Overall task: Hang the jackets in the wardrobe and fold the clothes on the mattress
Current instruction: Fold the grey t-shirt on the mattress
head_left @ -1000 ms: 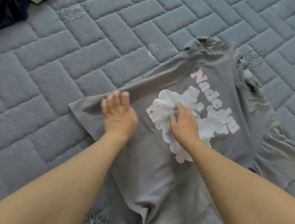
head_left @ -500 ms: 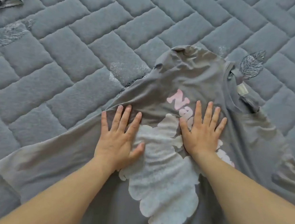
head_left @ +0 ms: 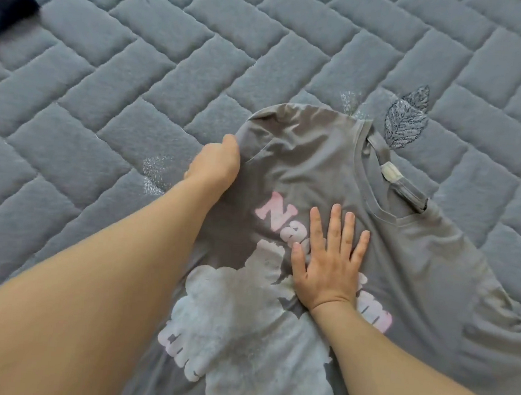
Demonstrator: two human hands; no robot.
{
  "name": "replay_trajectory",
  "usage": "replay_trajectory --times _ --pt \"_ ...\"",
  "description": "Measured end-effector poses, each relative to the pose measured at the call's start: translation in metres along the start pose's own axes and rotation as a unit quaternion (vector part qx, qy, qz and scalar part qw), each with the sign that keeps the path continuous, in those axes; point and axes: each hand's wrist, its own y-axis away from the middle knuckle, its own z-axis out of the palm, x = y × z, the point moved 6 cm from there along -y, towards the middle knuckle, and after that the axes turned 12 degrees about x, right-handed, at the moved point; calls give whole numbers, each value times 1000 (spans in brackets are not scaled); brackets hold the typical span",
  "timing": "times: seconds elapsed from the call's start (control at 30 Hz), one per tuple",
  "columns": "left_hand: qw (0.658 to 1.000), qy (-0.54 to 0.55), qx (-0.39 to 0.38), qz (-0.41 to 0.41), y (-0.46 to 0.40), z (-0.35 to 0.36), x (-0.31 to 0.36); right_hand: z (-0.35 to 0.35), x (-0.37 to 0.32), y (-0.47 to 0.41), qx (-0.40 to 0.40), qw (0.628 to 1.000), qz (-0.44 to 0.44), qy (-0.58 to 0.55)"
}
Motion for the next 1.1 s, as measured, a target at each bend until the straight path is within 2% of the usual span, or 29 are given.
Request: replay_trajectory --times 0.07,0.13,0.23,0.4,0.57,0.7,0.77,0.8,0.83,0.87,0.93,0.97,1.0,1.07,1.1 --pt "989 65 -131 -8 -1 5 19 0 1 -1 1 1000 -1 2" --pt "964 109 -240 -40 -1 6 26 -1 1 -1 1 1000 -2 1" --pt "920 152 -356 -68 1 14 28 -2 1 -3 1 1000 -2 -1" --pt "913 207 -334 -111 4 25 25 -3 1 -2 -15 1000 4 5" --pt "893 307 -322 -70 -1 14 38 -4 0 -2 -17 1000 3 6" --pt "890 388 -240 -19 -9 1 52 -4 0 -2 -23 1000 3 10" --pt "933 320 -162 40 -14 -7 55 -3 0 -2 -29 1000 6 7" --pt "959 235 -116 107 -18 -13 60 -3 0 -2 -32 999 8 6" --pt "970 130 -68 193 -20 -19 66 -3 0 -2 -33 999 9 6" --pt "958 10 1 285 -22 -27 73 -3 -1 -2 -34 999 10 7" --pt "869 -188 179 422 -23 -42 85 -3 -1 -2 -37 999 9 8" --pt "829 -257 237 437 -26 -48 88 -4 -1 -2 -38 999 8 7" --pt "808 -317 265 420 -33 -52 85 -5 -2 -2 -37 999 7 7" --pt "784 -418 269 372 -40 -52 71 -5 -1 -2 -36 999 8 7" --pt "774 -436 266 375 -37 -47 63 -5 0 -2 -37 999 8 8"
